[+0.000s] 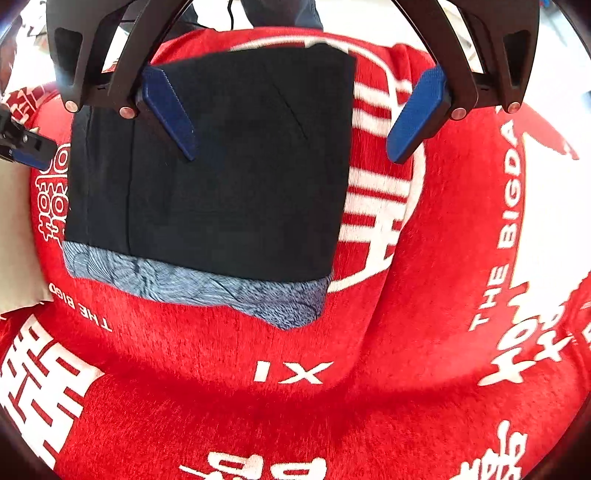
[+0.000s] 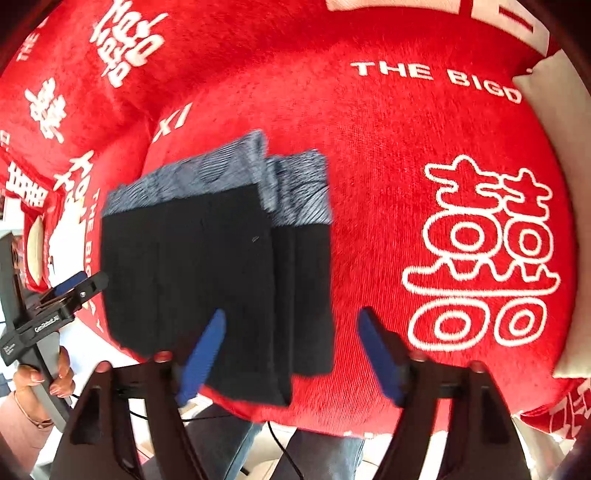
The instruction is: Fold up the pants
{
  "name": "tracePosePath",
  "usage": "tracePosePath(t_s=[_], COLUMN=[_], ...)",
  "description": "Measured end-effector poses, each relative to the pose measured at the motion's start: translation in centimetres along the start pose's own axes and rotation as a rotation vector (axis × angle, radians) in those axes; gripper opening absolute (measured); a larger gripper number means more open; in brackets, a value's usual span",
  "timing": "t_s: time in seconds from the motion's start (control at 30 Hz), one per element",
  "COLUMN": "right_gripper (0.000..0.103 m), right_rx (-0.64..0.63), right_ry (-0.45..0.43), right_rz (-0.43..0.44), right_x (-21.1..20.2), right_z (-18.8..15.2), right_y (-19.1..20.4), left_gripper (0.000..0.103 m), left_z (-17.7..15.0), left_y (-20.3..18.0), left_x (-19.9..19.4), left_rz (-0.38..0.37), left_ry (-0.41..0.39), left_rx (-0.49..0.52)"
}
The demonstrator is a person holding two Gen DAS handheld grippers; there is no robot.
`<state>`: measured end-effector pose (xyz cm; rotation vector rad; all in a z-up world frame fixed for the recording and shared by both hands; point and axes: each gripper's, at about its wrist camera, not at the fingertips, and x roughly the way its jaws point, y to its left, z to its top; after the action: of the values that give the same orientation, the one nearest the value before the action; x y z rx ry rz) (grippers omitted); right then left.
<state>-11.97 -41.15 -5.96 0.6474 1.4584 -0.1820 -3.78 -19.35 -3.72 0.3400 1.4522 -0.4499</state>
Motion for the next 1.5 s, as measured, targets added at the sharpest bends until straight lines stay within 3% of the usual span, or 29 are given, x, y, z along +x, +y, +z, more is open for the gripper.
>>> tracePosePath(t_s=[0.23, 0.3, 0.47, 0.6, 0.8, 1.07, 1.5], right_gripper=[0.091, 0.103, 0.103, 0.103, 0.103, 0.103, 0.103], right_rx=[-0.057, -0.060, -0.051, -0.019, 0.026, 0.060, 0.069], right_ry=[-0.013, -0.016, -0.067, -0.049, -0.058, -0.075, -0.077], right_rz=[-0.032, -0.037, -0.060, -0.067, -0.171, -0.219, -0.233], right_x=[-2.3, -2.7, -3.9, -4.1, -4.5, -5.8, -6.7], right_z=[-2.0, -2.5, -3.8, -5.0, -7.0, -8.7, -10.2], right_y=[2.6, 3.2, 4.7, 6.0, 8.0, 9.9, 11.6], left_gripper=[0.102, 0.102, 0.102, 0.102, 0.102, 0.102, 0.102], left_z=[-2.6, -3.2, -4.5, -5.3, -6.6, -7.8, -9.0], left_y=[-2.4, -3.0, -3.3, -2.8, -1.8, -1.1, -0.6], left_x=[-2.7, -3.6, -4.9, -5.8, -7.0, -8.6, -9.8], left_rz=[0.053, 0.075, 0.088, 0.083, 0.088, 0.076, 0.058], left_ry=[0.021, 0.011, 0.017, 0.020, 0.039, 0.039, 0.034], left_rx=[-0.038, -0.030, 0.019, 0.053, 0.113, 0.157, 0.194])
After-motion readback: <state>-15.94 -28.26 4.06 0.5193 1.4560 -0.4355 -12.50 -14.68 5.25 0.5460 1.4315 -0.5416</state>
